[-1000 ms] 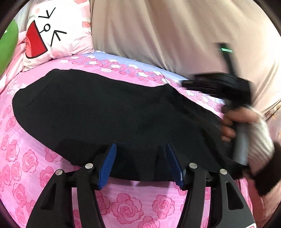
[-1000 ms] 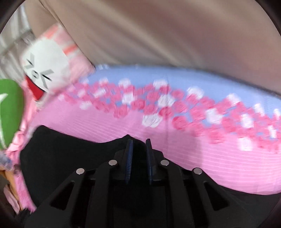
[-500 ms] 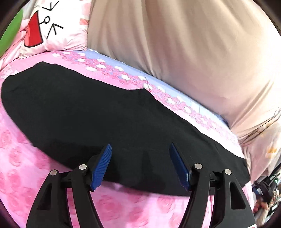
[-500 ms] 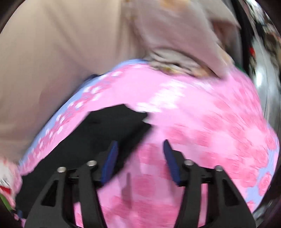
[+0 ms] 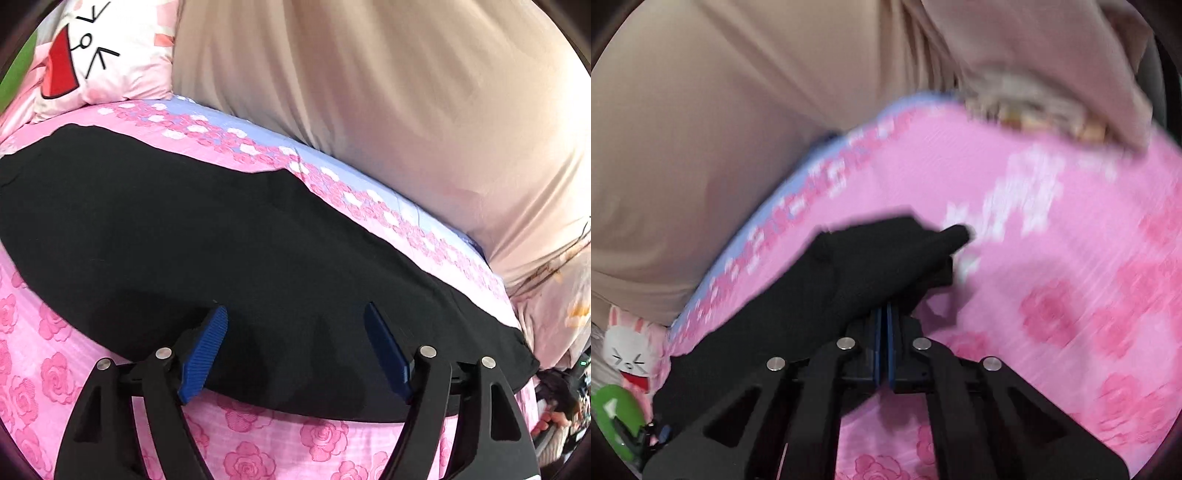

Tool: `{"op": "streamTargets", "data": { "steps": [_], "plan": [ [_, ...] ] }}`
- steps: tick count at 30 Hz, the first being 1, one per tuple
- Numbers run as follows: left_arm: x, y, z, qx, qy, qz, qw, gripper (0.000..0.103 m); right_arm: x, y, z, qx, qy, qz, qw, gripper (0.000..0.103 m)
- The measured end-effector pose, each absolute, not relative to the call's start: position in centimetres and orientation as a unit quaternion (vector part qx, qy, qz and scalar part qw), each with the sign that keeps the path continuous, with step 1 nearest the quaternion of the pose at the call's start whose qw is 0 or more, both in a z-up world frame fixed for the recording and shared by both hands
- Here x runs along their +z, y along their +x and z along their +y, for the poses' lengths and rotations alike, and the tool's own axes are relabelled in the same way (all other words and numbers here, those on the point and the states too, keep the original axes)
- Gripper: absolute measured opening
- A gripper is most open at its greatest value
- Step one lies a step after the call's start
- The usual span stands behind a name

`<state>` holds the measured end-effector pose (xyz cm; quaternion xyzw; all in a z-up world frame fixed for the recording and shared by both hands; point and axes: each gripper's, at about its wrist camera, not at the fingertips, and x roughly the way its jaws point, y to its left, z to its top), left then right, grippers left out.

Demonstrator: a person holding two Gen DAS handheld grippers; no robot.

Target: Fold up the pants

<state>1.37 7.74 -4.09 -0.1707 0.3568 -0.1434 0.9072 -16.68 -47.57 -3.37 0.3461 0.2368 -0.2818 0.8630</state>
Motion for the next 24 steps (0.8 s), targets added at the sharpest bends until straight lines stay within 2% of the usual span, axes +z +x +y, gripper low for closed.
{"op": "streamTargets", "data": {
  "steps": [2,4,8,10,12,15,17,22,23,24],
  "plan": [
    [-4.2,1.3,7.7,-0.137,-0.166,0.359,0.908,0.074,-4.8,-17.5,-49.3,-0.281,0.374,0.247,0.849,0.0],
    [-4.2,1.4,7.4,-0.138,-0.159,0.363,0.908,0.074,-7.4,-16.9,-49.9,-0.287,0.388,0.29,0.826,0.001],
    [-4.4,1.6,6.8,-0.139,-0.144,0.371,0.907,0.074,-6.0,-17.4,-49.1,-0.277,0.394,0.276,0.832,0.004],
    [-4.4,1.5,6.9,-0.142,-0.145,0.369,0.907,0.074,-6.5,-18.4,-49.1,-0.267,0.421,0.27,0.824,0.016],
    [-4.5,1.5,7.0,-0.146,-0.15,0.368,0.906,0.075,-6.6,-19.5,-48.7,-0.247,0.453,0.247,0.82,0.051],
    [-4.6,1.6,7.0,-0.15,-0.151,0.369,0.905,0.075,-6.3,-20.2,-47.7,-0.221,0.478,0.223,0.82,0.074],
    [-4.6,1.5,6.9,-0.152,-0.147,0.368,0.906,0.075,-6.0,-19.4,-47.5,-0.216,0.477,0.227,0.821,0.078],
    [-4.3,1.0,6.0,-0.165,-0.119,0.36,0.911,0.078,-6.4,-15.9,-47.2,-0.234,0.454,0.258,0.821,0.08],
    [-4.3,0.9,5.8,-0.168,-0.115,0.358,0.911,0.08,-6.2,-15.1,-47.1,-0.247,0.44,0.265,0.822,0.073],
    [-4.2,0.8,5.5,-0.171,-0.108,0.356,0.912,0.081,-6.3,-14.5,-47.2,-0.256,0.43,0.272,0.822,0.049]
  ]
}}
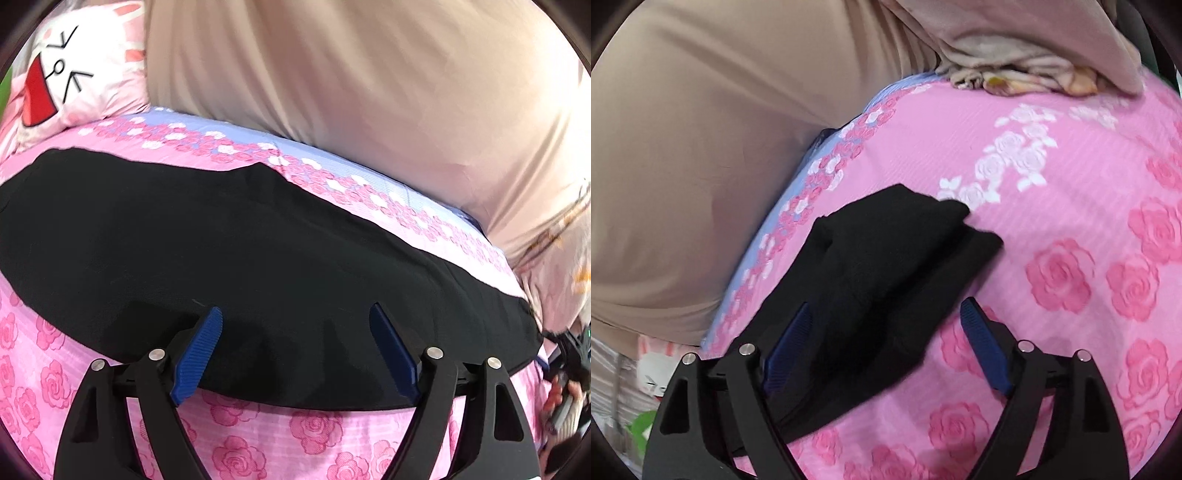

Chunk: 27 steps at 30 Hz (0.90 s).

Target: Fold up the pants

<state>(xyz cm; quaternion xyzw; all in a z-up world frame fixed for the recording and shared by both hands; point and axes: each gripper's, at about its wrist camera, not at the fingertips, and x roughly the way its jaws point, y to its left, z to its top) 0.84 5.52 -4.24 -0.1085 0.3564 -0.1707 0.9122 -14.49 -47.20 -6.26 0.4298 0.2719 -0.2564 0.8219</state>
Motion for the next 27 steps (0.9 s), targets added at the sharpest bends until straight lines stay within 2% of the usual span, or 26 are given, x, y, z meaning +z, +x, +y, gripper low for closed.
{"op": "streamTargets", "data": {
  "steps": [1,2,4,11,14,18,23,25,26,27],
  "plan": [
    [-4.2,0.8,5.3,-0.174,-0.104,0.355,0.912,0.081,-6.4,-13.8,-47.3,-0.256,0.428,0.277,0.821,0.036],
    [-4.2,0.7,5.1,-0.179,-0.099,0.355,0.912,0.081,-6.4,-13.6,-47.3,-0.251,0.433,0.273,0.822,0.017],
    [-4.2,0.6,4.8,-0.183,-0.09,0.355,0.912,0.081,-5.0,-13.4,-46.8,-0.258,0.419,0.258,0.831,0.012],
    [-4.5,0.9,4.8,-0.196,-0.091,0.363,0.906,0.083,8.2,-8.4,-34.9,-0.162,0.249,0.192,0.935,0.011],
    [-4.6,0.9,5.1,-0.198,-0.101,0.363,0.905,0.083,10.3,-4.3,-28.1,-0.076,0.196,0.209,0.955,0.011],
    [-4.4,0.5,6.1,-0.212,-0.126,0.353,0.902,0.083,7.6,1.7,-19.2,0.026,0.153,0.275,0.949,0.011],
    [-4.4,0.2,7.6,-0.241,-0.17,0.349,0.889,0.085,-2.0,8.0,-11.6,0.099,0.115,0.417,0.896,0.018],
    [-4.8,0.3,8.3,-0.244,-0.186,0.358,0.882,0.085,-2.9,7.7,-11.2,0.083,0.098,0.424,0.896,0.019],
    [-4.9,0.4,8.5,-0.247,-0.192,0.362,0.878,0.085,-2.3,6.5,-11.9,0.085,0.105,0.41,0.902,0.022],
    [-5.2,0.6,8.8,-0.258,-0.204,0.369,0.869,0.085,-1.6,5.5,-12.9,0.079,0.115,0.396,0.908,0.033]
  ]
}}
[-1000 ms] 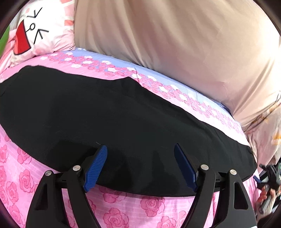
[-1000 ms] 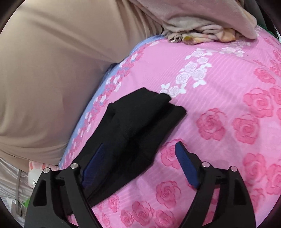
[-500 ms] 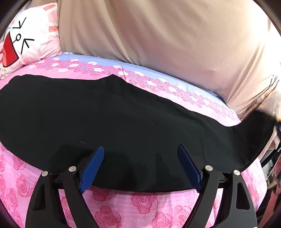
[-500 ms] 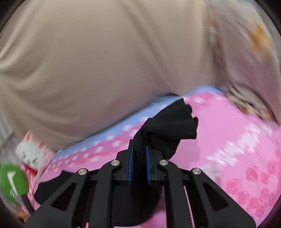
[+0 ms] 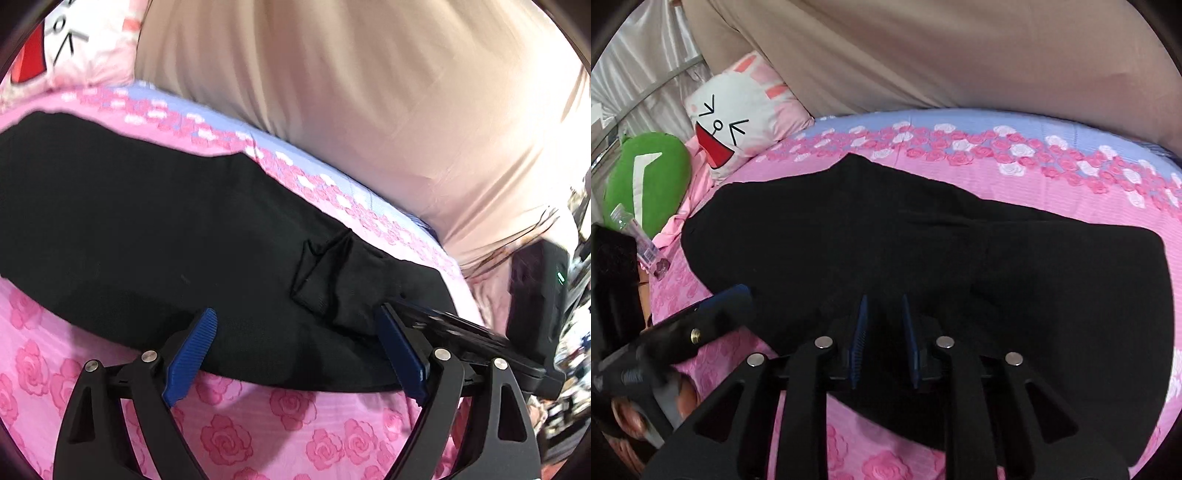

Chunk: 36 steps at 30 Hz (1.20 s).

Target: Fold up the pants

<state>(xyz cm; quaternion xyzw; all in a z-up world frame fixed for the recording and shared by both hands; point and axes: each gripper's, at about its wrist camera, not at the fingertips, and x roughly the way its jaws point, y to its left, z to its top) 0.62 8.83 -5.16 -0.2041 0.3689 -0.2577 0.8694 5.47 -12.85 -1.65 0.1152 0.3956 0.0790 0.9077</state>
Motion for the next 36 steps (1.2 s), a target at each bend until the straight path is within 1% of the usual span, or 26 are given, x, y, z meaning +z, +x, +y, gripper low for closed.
{"op": "streamTargets", "data": {
  "steps": [1,2,3,5,6,8,10,11,13,14,15,16,17,19,22,24,26,29,30,32,33,34,35,36],
  "plan": [
    [-5.3,0.8,9.1,-0.266,-0.216,0.373,0.862,0.086,-1.0,4.4,-13.7,0.069,0.124,0.381,0.914,0.04],
    [-5.5,1.0,9.3,-0.267,-0.226,0.377,0.858,0.086,0.0,2.6,-15.2,0.049,0.135,0.355,0.924,0.054],
    [-5.6,1.3,9.1,-0.261,-0.23,0.384,0.855,0.086,0.6,1.2,-16.5,0.027,0.14,0.339,0.93,0.062],
    [-5.4,1.7,8.1,-0.261,-0.217,0.392,0.855,0.086,1.0,-1.7,-19.3,-0.031,0.14,0.325,0.935,0.062],
    [-5.3,2.2,7.1,-0.263,-0.207,0.403,0.852,0.086,0.9,-2.9,-20.8,-0.052,0.148,0.323,0.933,0.062],
    [-5.7,3.8,5.3,-0.272,-0.218,0.436,0.829,0.086,0.0,-4.7,-23.5,-0.082,0.178,0.328,0.924,0.062],
    [-6.2,5.3,3.9,-0.267,-0.228,0.465,0.813,0.088,-0.9,-5.8,-25.2,-0.102,0.204,0.329,0.916,0.062],
    [-6.4,5.7,3.2,-0.256,-0.225,0.473,0.813,0.091,-1.7,-6.3,-26.1,-0.106,0.22,0.331,0.912,0.062],
    [-6.0,6.2,1.7,-0.239,-0.204,0.475,0.822,0.091,-2.5,-7.1,-26.8,-0.107,0.242,0.33,0.906,0.062],
    [-5.9,6.5,1.0,-0.25,-0.198,0.476,0.82,0.088,-3.1,-7.7,-27.3,-0.107,0.252,0.331,0.903,0.063],
    [-6.0,6.7,-0.1,-0.275,-0.192,0.482,0.81,0.052,-3.4,-7.8,-27.5,-0.108,0.257,0.331,0.902,0.063],
    [-6.3,7.0,-1.1,-0.288,-0.183,0.493,0.8,0.023,-3.7,-7.9,-27.8,-0.108,0.263,0.33,0.9,0.063],
    [-6.5,7.4,-1.9,-0.294,-0.174,0.508,0.791,0.007,-3.8,-8.0,-28.0,-0.107,0.268,0.33,0.899,0.063],
    [-5.4,7.7,-2.4,-0.294,-0.174,0.494,0.799,0.007,-3.7,-8.3,-28.4,-0.103,0.278,0.325,0.898,0.063],
    [-1.4,6.8,-0.7,-0.314,-0.179,0.442,0.821,0.007,-2.9,-9.0,-28.0,-0.091,0.279,0.315,0.903,0.063],
    [0.1,6.3,1.2,-0.301,-0.17,0.423,0.838,0.007,-2.8,-8.8,-27.5,-0.082,0.278,0.313,0.904,0.066],
    [-1.2,6.7,3.0,-0.269,-0.159,0.434,0.845,0.007,-3.5,-8.2,-27.2,-0.07,0.285,0.321,0.9,0.068],
    [-5.8,7.7,3.3,-0.252,-0.161,0.491,0.818,0.007,-5.0,-6.4,-26.4,-0.053,0.303,0.346,0.886,0.068],
    [-6.8,7.6,3.4,-0.252,-0.169,0.493,0.815,0.008,-5.2,-5.8,-25.9,-0.049,0.303,0.354,0.883,0.068],
    [-6.8,7.3,3.6,-0.256,-0.176,0.479,0.821,0.008,-5.6,-4.5,-25.0,-0.043,0.3,0.368,0.879,0.068],
    [-6.8,7.4,3.6,-0.259,-0.183,0.476,0.821,0.008,-5.8,-4.1,-24.7,-0.045,0.298,0.374,0.877,0.066],
    [-6.7,7.3,3.8,-0.261,-0.187,0.474,0.82,0.008,-5.9,-3.5,-24.4,-0.044,0.293,0.382,0.876,0.057],
    [-6.6,7.4,4.0,-0.263,-0.192,0.472,0.819,0.008,-5.8,-2.9,-23.9,-0.046,0.28,0.39,0.876,0.037],
    [-6.1,7.4,4.2,-0.268,-0.194,0.467,0.82,0.008,-5.3,-2.9,-23.6,-0.056,0.268,0.387,0.881,0.025]
  ]
}}
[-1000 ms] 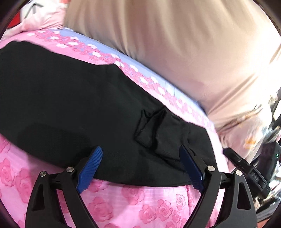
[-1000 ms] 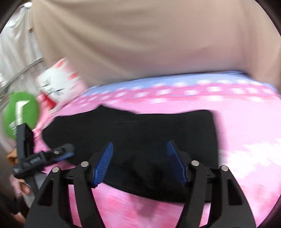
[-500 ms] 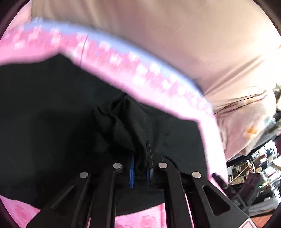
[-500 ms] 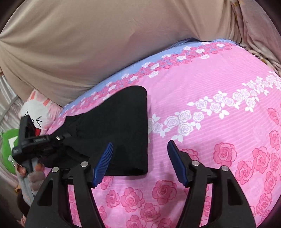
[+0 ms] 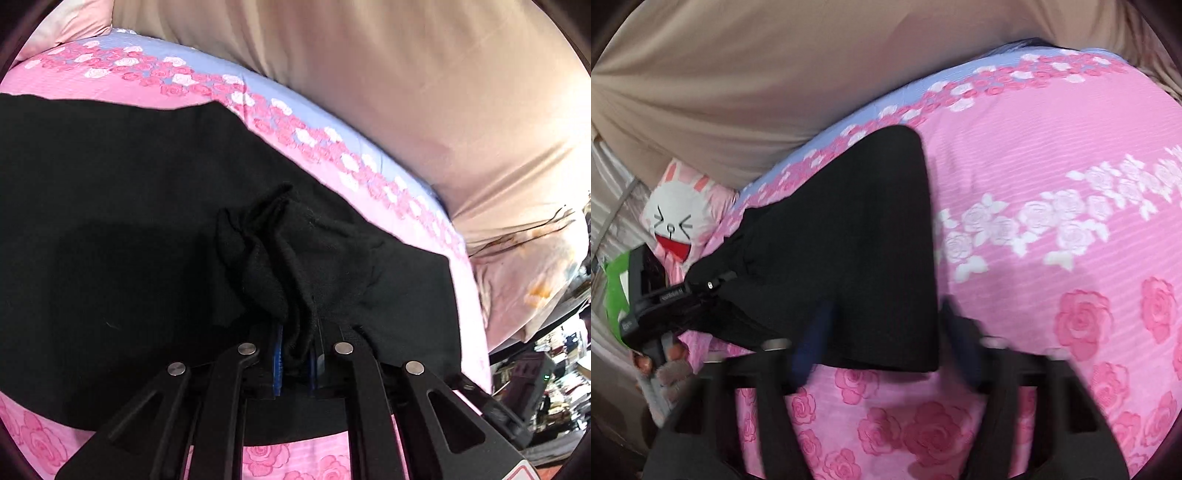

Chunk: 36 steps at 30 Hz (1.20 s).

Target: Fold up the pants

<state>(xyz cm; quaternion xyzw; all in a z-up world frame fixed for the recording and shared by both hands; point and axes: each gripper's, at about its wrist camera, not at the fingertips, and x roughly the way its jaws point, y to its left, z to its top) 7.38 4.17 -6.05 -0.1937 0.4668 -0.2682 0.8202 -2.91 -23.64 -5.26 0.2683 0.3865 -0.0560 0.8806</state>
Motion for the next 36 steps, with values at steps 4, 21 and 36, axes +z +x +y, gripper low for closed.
{"op": "streamTargets", "data": {
  "steps": [4,21,36],
  "plan": [
    [-4.4,6.8,4.6,-0.268,-0.173,0.448,0.835,0.008,-1.6,-3.8,-22.2,-0.044,0.231,0.345,0.909,0.022],
    [-5.8,4.7,30.5,-0.099,-0.405,0.355,0.836,0.064,-6.5,-2.0,-23.0,-0.048,0.282,0.393,0.874,0.065],
    [-6.9,5.6,35.1,-0.028,-0.426,0.329,0.842,0.073,-6.7,-1.1,-22.4,-0.066,0.278,0.391,0.875,0.071]
  ]
}}
